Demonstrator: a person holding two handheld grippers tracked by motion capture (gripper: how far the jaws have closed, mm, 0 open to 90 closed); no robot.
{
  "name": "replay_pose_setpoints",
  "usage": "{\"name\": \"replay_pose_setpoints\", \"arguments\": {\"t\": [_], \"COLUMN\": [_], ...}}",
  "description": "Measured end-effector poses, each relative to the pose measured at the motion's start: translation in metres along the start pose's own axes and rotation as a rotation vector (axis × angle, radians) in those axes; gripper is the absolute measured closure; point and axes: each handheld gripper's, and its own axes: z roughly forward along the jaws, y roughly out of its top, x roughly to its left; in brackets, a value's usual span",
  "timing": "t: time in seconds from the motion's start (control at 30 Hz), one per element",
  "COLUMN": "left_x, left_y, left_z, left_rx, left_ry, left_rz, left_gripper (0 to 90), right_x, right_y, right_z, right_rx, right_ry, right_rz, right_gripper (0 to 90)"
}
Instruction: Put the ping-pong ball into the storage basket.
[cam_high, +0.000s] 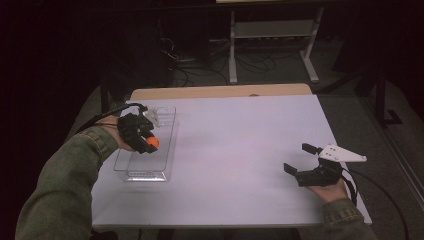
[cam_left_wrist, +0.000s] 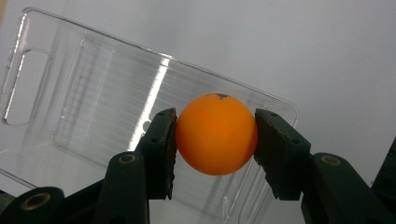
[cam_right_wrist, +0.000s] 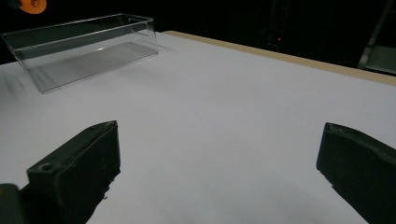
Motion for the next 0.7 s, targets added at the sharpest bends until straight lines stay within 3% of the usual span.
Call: {"name": "replay_pose_setpoints", "arguments": {"t": [0.7], "left_x": [-0.003], "left_y": [-0.004], "left_z": [0.016], "left_rx": [0.030], "left_ry": [-0.049], "left_rz": [-0.003], "left_gripper": [50.3], "right_x": [0.000], "right_y": [0.000], "right_z": [-0.001], "right_rx": [0.001], "right_ry": [-0.001], "right_rz": [-0.002], "right_gripper": [0.0]}}
